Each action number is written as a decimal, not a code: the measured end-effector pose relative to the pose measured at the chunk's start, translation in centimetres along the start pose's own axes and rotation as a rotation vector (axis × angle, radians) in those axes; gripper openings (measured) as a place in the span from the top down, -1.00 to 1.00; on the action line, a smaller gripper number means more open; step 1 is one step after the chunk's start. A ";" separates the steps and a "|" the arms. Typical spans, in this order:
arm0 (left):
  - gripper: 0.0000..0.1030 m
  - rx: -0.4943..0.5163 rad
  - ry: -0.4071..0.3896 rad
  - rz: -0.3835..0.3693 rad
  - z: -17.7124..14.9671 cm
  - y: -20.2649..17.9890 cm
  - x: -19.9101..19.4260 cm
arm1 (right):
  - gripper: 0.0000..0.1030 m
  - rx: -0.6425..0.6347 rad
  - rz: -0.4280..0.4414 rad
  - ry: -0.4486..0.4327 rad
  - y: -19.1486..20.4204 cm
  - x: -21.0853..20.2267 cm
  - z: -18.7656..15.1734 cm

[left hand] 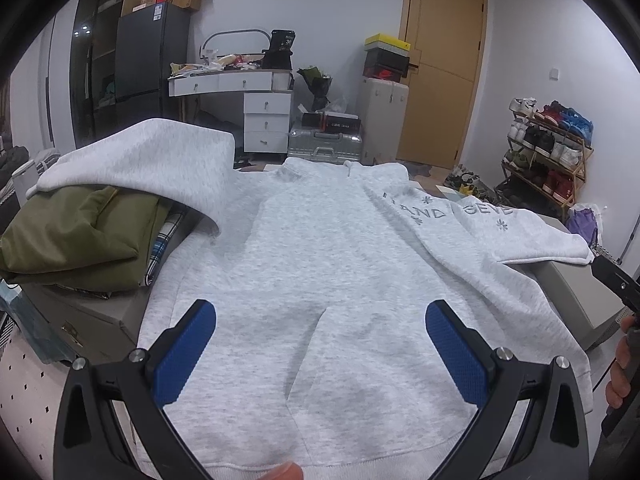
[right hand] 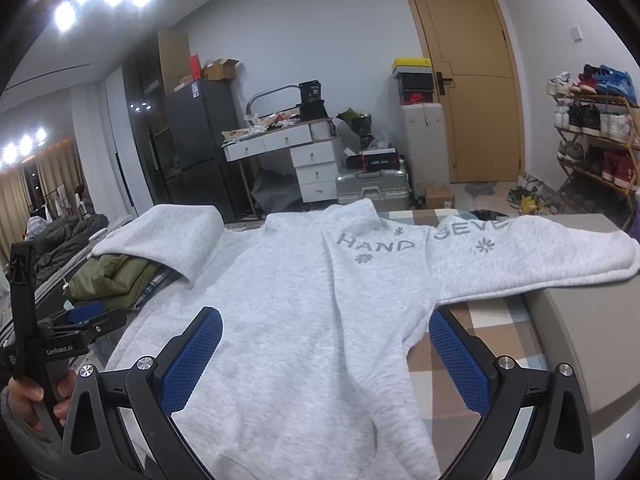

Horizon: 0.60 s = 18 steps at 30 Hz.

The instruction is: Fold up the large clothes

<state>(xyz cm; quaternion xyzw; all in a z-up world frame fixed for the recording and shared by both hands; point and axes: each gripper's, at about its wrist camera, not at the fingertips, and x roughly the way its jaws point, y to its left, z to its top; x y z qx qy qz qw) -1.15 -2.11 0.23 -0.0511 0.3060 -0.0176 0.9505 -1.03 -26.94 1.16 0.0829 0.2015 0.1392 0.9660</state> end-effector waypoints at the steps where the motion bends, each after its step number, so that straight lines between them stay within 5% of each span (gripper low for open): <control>1: -0.98 0.006 -0.004 -0.002 0.0 -0.1 -0.2 | -1.00 -0.001 0.001 0.003 0.1 0.0 -0.1; 18: -0.98 0.028 -0.011 -0.027 0.3 -0.3 0.2 | -1.00 -0.002 0.000 -0.010 0.5 -0.9 0.0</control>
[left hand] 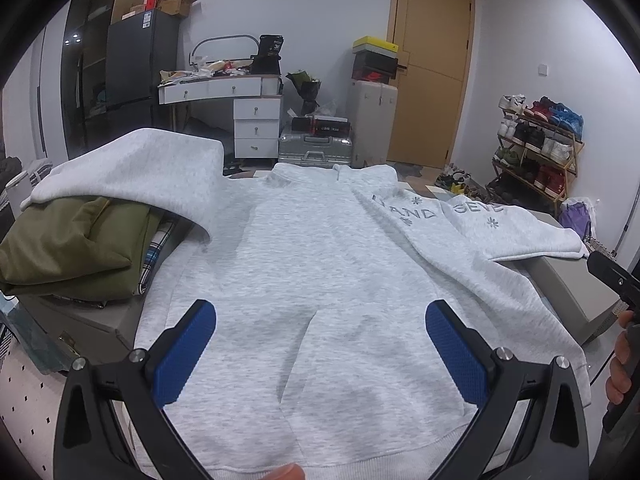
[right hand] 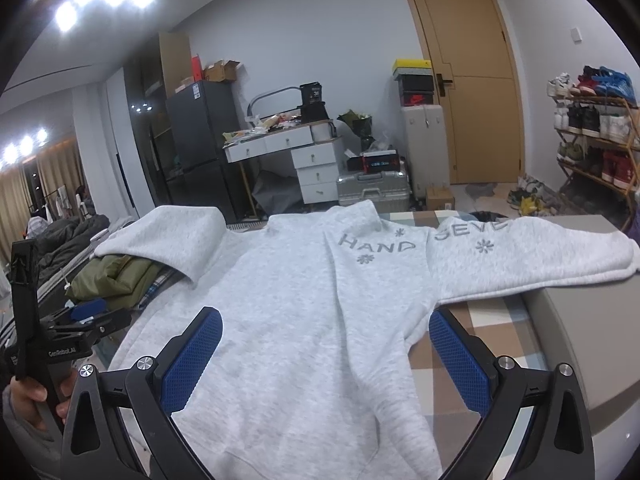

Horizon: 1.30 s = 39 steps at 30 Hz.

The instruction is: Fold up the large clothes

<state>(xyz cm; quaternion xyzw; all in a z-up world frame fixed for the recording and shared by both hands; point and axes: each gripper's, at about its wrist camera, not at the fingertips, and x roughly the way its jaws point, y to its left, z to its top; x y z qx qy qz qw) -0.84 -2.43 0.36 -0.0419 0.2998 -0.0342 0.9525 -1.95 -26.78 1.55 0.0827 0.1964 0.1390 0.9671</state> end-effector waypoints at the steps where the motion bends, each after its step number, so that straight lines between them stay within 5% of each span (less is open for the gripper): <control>1: -0.98 0.000 -0.001 0.000 0.0 0.0 0.0 | -1.00 -0.001 -0.001 -0.003 0.0 -0.1 0.0; 16: -0.98 0.013 -0.016 0.001 0.4 -0.9 0.5 | -1.00 -0.013 -0.022 -0.038 -0.8 -1.4 1.1; 29: -0.98 0.032 0.001 0.006 1.6 -0.5 2.5 | -1.00 0.111 -0.016 -0.025 -3.9 0.5 1.8; 39: -0.98 -0.030 0.005 -0.032 2.9 1.3 4.1 | -1.00 0.149 -0.131 0.014 -6.8 2.4 1.9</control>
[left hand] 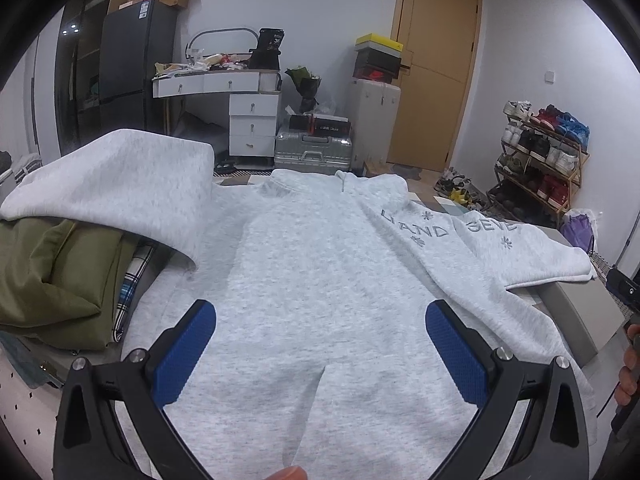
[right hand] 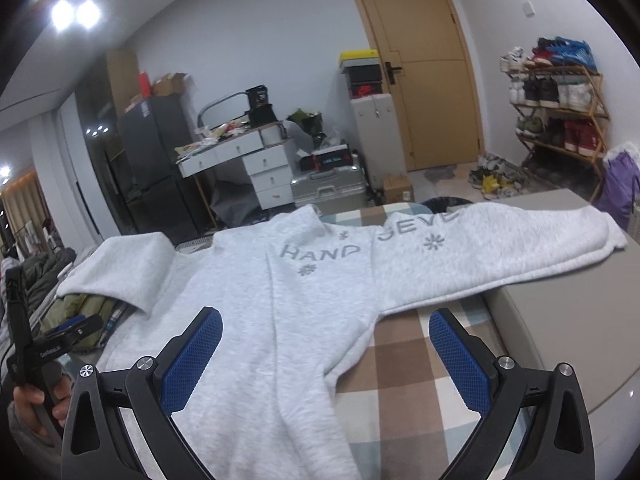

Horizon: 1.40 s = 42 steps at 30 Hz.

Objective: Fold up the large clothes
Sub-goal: 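Reach the right tool to the hoodie sleeve cuff and close on it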

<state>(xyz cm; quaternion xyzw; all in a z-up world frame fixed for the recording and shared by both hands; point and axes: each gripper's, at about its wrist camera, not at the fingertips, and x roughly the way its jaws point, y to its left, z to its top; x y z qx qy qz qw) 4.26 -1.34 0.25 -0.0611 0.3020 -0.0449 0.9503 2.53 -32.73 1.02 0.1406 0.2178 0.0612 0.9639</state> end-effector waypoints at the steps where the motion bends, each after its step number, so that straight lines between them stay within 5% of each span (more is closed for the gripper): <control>1: -0.98 -0.002 0.001 -0.001 0.3 0.1 0.2 | -1.00 0.017 -0.007 0.003 -0.5 0.3 0.2; 8: -0.98 -0.027 0.013 0.017 1.5 0.6 0.7 | -1.00 0.127 -0.011 0.054 -4.5 2.6 3.2; 13: -0.98 -0.058 -0.005 0.028 1.8 1.2 0.5 | -1.00 0.125 -0.185 0.023 -8.7 2.2 5.9; 19: -0.98 -0.084 0.012 0.036 1.6 1.7 1.7 | -0.99 0.385 -0.351 -0.021 -18.8 1.0 6.8; 22: -0.98 -0.096 0.026 0.028 1.3 1.6 2.3 | -0.85 0.500 -0.425 -0.015 -23.4 0.8 6.4; 27: -0.98 -0.099 0.051 0.027 1.1 1.3 3.1 | -0.60 0.721 -0.427 0.021 -30.4 1.7 5.1; 36: -0.98 -0.086 0.049 0.059 1.0 1.2 3.2 | -0.38 0.809 -0.505 0.057 -35.2 5.9 4.7; 39: -0.98 -0.082 0.053 0.067 0.9 1.3 3.4 | 0.07 0.777 -0.571 0.055 -35.5 7.5 5.3; 41: -0.98 -0.079 0.052 0.071 0.8 1.5 3.4 | 0.82 0.759 -0.605 0.069 -35.1 8.3 5.7; 42: -0.98 -0.077 0.050 0.075 0.7 1.6 3.3 | 0.84 0.752 -0.606 0.057 -34.6 8.3 6.0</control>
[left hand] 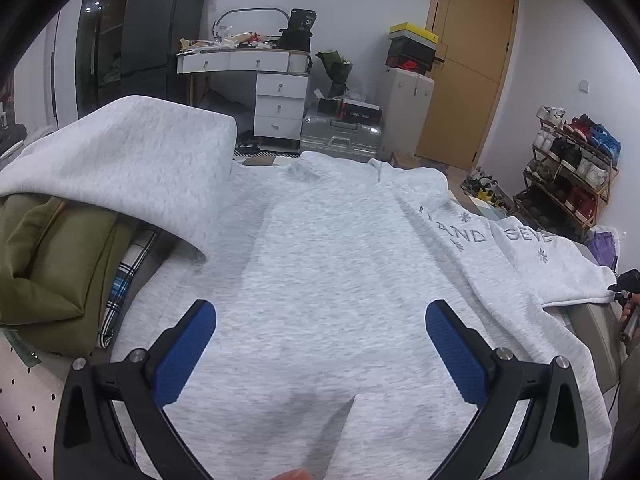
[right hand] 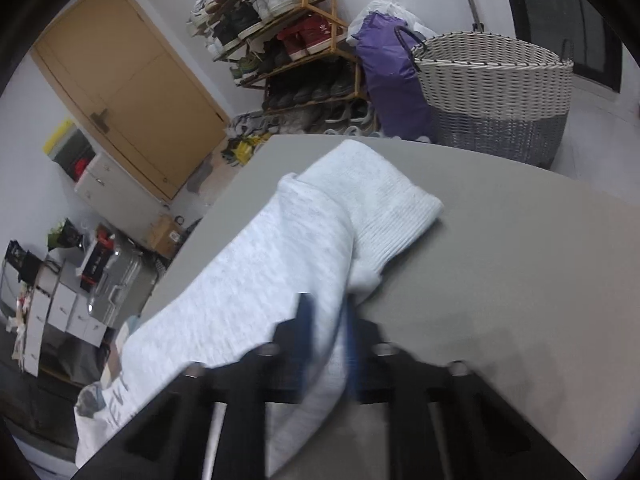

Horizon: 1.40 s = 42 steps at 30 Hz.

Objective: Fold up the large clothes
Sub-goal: 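Reach the right tool to the hoodie sleeve cuff and close on it, then carry the held sleeve with the right tool across the hoodie body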

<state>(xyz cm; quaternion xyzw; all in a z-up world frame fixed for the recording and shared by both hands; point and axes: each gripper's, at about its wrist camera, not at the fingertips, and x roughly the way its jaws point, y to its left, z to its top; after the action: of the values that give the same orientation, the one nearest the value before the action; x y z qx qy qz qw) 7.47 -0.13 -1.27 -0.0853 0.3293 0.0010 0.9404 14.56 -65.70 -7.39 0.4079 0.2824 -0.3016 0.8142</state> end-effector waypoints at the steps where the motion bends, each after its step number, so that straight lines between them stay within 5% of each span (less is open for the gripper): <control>1: -0.98 0.001 -0.004 0.002 -0.1 0.1 -0.1 | 0.90 -0.017 0.011 -0.034 0.8 -0.9 0.0; 8: -0.98 -0.033 -0.028 -0.008 -0.5 2.1 -0.8 | 0.91 -0.284 0.219 -0.230 12.7 -10.2 -2.9; 13: -0.98 -0.072 -0.051 0.000 -0.5 3.7 -1.9 | 0.91 -0.540 0.545 -0.176 25.8 -16.3 -11.5; 16: -0.98 -0.087 -0.073 0.014 -0.4 4.5 -2.6 | 0.90 -0.697 0.777 -0.054 33.4 -19.6 -19.3; 18: -0.98 -0.095 -0.086 0.031 -0.6 5.0 -2.9 | 0.72 -0.806 0.948 0.081 37.7 -21.1 -25.5; 19: -0.98 -0.101 -0.089 0.042 -0.6 5.4 -3.0 | 0.06 -0.882 1.007 0.181 39.5 -21.3 -28.6; 20: -0.98 -0.111 -0.089 0.052 -0.5 5.7 -3.0 | -0.37 -0.934 1.046 0.248 40.5 -21.4 -30.9; 21: -0.98 -0.122 -0.088 0.061 -0.5 6.1 -2.9 | -0.33 -0.988 1.061 0.280 41.1 -21.4 -33.3; 25: -0.98 -0.151 -0.077 0.071 -0.4 7.3 -2.3 | -0.29 -1.071 0.919 0.254 40.1 -19.7 -35.8; 35: -0.97 -0.172 0.013 -0.037 0.8 5.8 2.4 | -0.33 -0.879 0.592 0.328 28.8 -12.3 -28.3; 38: -0.68 -0.152 0.031 -0.092 1.0 4.6 3.1 | -0.33 -0.794 0.519 0.360 25.7 -10.1 -26.6; 42: -0.63 -0.143 0.049 -0.081 1.4 3.7 4.0 | -0.35 -0.712 0.468 0.428 23.4 -7.3 -25.4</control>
<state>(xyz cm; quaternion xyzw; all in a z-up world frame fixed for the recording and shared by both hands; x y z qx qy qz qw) 11.27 3.50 -3.25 -0.1653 0.3478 -0.0155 0.9228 21.21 -31.18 -3.55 0.2089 0.4301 0.0960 0.8730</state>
